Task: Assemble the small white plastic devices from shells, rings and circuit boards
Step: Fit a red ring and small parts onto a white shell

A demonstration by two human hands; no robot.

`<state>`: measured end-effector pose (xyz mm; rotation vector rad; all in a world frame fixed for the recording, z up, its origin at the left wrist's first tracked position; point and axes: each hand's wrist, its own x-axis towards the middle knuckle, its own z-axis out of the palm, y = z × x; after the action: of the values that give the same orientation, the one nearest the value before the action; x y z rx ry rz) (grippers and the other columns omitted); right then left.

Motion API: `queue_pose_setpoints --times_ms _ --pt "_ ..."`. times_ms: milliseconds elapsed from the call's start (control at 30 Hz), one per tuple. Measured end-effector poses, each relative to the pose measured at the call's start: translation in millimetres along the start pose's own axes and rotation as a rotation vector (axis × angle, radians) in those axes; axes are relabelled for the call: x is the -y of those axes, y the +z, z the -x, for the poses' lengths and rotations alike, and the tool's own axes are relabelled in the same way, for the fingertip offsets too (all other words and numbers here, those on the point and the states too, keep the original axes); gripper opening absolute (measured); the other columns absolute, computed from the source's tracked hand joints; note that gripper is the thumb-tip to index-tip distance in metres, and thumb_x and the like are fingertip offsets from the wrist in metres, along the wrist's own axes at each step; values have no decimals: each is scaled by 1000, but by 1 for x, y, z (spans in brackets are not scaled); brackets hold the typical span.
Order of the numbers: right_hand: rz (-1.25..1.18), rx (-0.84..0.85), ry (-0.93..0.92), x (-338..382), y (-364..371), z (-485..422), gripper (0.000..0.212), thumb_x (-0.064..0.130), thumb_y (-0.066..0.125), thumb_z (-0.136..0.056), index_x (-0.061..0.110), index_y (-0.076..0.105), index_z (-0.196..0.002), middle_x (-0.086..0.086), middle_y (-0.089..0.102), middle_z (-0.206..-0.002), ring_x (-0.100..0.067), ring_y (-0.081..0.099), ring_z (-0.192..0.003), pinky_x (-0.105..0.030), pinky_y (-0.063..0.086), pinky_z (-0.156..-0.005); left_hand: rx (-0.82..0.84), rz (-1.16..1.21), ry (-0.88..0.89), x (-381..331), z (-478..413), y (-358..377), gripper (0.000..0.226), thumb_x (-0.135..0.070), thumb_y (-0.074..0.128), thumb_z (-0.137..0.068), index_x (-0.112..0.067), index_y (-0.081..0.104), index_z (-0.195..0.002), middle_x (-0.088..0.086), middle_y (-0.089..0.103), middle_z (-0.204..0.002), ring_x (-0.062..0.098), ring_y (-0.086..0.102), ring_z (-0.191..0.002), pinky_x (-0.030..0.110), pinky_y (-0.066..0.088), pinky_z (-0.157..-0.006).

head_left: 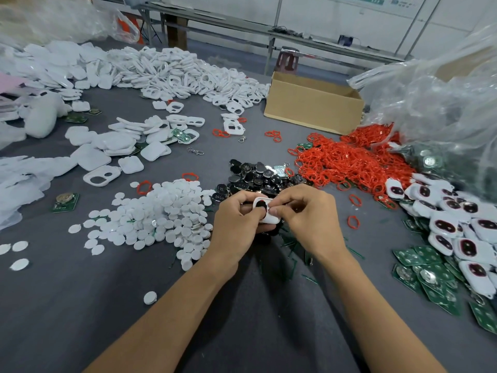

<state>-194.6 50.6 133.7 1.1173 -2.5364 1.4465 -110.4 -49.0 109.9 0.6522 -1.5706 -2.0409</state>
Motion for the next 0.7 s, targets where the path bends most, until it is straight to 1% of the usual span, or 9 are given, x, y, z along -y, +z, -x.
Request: queue_pose_setpoints --times_ms 100,167,200,300,400,467,567,633,700 --pt "-34 -11 70 1 1 0 25 3 81 -68 21 64 -69 5 65 -67 -7 51 -50 -20 41 -51 -2 -22 9 1 0 0 19 5 58 -90 -9 69 -98 6 74 -79 21 73 -81 33 61 -73" --pt "-90 -10 124 1 -1 -2 35 2 82 -66 23 56 -74 3 66 -70 -9 51 -50 -19 44 -51 2 -32 15 1 0 -1 19 5 58 -91 -9 69 -98 7 74 -79 22 73 -81 33 61 -72" --pt "-112 5 142 1 -2 -2 38 1 82 -66 24 55 -76 1 66 -71 -8 51 -50 -18 45 -52 7 -37 17 1 0 -1 20 6 57 -91 -9 69 -96 6 74 -79 21 73 -80 32 61 -71" --pt "-97 63 138 1 -4 -2 35 -1 80 -69 24 58 -79 0 64 -72 -4 49 -51 -14 44 -54 14 -50 11 1 2 0 23 6 57 -91 -13 70 -92 5 74 -79 19 73 -77 31 61 -70" --pt "-45 103 107 3 -4 0 29 -4 76 -71 19 61 -82 0 62 -72 -7 49 -53 -16 44 -54 31 -61 15 1 2 1 24 6 57 -92 -14 71 -91 9 75 -83 21 73 -76 31 61 -68" --pt "-10 122 87 4 -5 0 27 -4 75 -72 18 62 -82 -1 62 -73 -8 49 -53 -17 43 -53 41 -68 17 0 3 1 24 5 59 -91 -16 71 -89 9 75 -83 20 73 -75 29 60 -66" --pt "-4 138 60 6 -7 0 26 -2 77 -72 19 63 -76 0 63 -69 -5 48 -52 -14 42 -50 49 -52 10 0 4 0 21 5 67 -86 -15 71 -88 8 75 -81 19 73 -74 29 60 -64" --pt "-30 138 56 6 -8 0 25 -2 79 -70 20 65 -72 1 64 -64 -3 48 -51 -13 42 -52 48 -34 -3 0 3 -2 21 6 66 -86 -14 71 -89 7 75 -80 20 73 -75 30 60 -64" --pt "-60 136 70 6 -8 0 24 -2 79 -70 19 68 -72 3 61 -60 1 47 -49 -11 40 -53 47 -13 -14 1 2 -3 21 7 64 -88 -13 70 -90 6 75 -79 20 74 -76 29 60 -63"
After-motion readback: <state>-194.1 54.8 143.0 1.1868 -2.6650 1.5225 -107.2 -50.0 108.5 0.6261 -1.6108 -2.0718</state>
